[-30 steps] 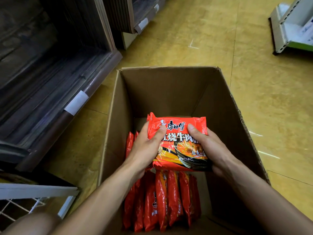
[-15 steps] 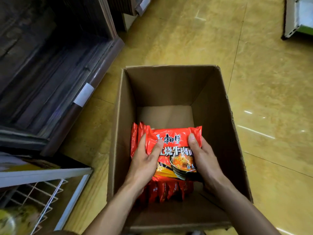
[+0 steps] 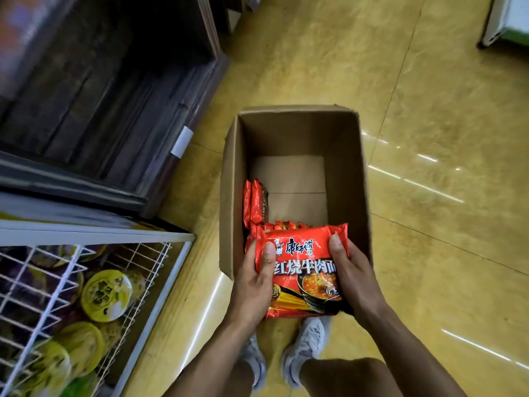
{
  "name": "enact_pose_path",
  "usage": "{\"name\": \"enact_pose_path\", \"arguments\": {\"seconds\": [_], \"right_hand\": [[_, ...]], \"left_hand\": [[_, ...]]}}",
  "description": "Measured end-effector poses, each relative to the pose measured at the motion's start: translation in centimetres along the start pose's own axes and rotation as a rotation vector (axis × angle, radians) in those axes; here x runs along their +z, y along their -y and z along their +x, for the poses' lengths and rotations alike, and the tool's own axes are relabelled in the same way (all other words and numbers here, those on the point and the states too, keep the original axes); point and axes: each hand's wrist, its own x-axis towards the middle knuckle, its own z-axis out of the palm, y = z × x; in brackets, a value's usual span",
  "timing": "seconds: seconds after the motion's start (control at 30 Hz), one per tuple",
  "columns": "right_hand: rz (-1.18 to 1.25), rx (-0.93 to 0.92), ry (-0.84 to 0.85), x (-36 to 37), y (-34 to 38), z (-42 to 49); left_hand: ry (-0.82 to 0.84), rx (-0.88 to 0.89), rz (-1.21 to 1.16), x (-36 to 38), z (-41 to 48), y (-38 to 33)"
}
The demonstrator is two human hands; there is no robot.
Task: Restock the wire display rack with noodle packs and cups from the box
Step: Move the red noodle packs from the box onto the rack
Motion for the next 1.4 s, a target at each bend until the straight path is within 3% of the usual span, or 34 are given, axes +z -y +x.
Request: {"name": "enact_pose_path", "arguments": {"seconds": [0.2, 0.5, 1.03, 1.4], "right_hand": [[0.008, 0.003, -0.019, 1.4, 8.4, -9.1], [-0.053, -0.107, 0.041, 5.0, 19.8, -20.2], [-0.153, -0.262, 0.154, 8.7, 26.5, -30.2], [-0.286, -0.368, 0.380, 10.1, 31.7, -30.8]], "left_hand": [[0.028, -0.013, -0.034, -2.5, -8.8, -8.1], [-0.005, 0.113, -0.078, -7.2, -20.2, -18.7], [-0.078, 0.244, -0.230, -12.1, -32.3, -23.0], [-0.354, 0.362, -0.382, -11.5, -36.0, -24.8]]}}
